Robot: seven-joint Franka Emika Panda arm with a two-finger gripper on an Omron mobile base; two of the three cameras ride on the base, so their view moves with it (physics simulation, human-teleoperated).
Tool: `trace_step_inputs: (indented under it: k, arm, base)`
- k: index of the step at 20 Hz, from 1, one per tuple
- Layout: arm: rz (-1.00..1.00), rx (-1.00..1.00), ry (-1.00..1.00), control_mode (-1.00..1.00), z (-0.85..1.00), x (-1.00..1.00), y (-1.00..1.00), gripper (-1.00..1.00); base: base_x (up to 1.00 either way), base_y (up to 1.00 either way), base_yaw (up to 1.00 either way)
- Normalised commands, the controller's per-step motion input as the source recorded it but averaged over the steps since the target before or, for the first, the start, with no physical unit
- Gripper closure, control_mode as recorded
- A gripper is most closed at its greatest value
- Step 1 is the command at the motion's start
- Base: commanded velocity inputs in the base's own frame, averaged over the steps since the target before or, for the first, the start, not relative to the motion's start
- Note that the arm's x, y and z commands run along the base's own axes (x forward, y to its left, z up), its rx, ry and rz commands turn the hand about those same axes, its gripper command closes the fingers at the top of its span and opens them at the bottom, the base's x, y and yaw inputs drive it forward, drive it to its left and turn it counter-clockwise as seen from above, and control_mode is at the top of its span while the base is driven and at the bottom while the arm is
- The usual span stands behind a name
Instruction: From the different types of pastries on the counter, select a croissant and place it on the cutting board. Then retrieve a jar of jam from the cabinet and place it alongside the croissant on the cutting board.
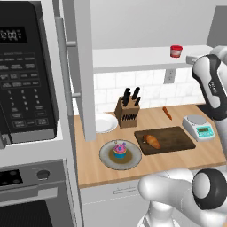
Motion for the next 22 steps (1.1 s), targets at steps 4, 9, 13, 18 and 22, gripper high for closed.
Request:
trace_step_inputs:
  k: [4,9,13,18,22]
  arm:
    - [-0.08,0.02,0.03,-1.00,0.02,0.10,0.00,-1.00]
    - [-0.17,-0.08,0.18,-1.00,0.01,0.19,0.00,-1.00]
    - [-0.13,-0.01,0.16,-1.00,0.00,0.13,-0.01,-1.00]
    - [-0.16,0.18,0.04,-1.00,0.00,0.01,-0.12,-1.00]
    - [-0.01,0.03,0.00,-1.00,0.00,0.00,-0.03,-1.00]
  base:
    - [0.00,0.00,0.00]
    - [0.00,0.00,0.00]
    - [0.00,0.00,0.00]
    - [0.00,0.00,0.00]
    - [0.00,0.00,0.00]
